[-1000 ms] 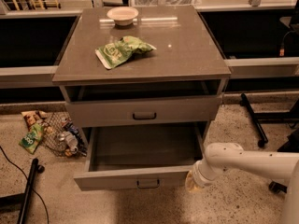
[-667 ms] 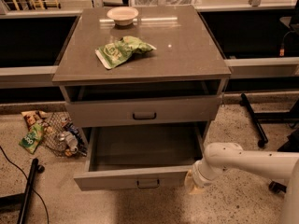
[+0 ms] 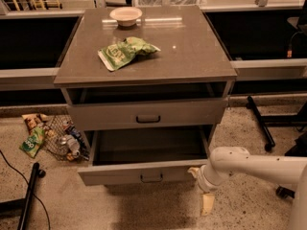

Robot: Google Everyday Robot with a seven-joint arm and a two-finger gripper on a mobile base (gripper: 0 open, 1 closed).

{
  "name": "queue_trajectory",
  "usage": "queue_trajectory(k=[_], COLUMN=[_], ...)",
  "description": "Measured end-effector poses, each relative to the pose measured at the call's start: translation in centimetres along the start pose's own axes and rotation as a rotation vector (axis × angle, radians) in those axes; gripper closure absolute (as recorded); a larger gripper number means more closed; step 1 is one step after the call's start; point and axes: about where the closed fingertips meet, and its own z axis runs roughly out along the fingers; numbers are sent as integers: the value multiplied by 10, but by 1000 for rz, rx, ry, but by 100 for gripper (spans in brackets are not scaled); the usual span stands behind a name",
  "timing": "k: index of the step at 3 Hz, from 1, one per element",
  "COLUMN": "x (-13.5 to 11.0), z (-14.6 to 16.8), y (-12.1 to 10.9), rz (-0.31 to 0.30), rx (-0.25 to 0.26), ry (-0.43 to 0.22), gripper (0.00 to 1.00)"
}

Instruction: Close middle drawer

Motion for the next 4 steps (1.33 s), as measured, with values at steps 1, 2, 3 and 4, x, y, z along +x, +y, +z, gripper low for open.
queue_trajectory(k=[1,2,3,4], x=[0,5,15,27], z=[0,2,2,0], y=[0,-17,-46,-75], rz=[0,2,4,13], rx=[0,8,37,87], ry=[0,12,30,36], gripper=[0,0,18,41])
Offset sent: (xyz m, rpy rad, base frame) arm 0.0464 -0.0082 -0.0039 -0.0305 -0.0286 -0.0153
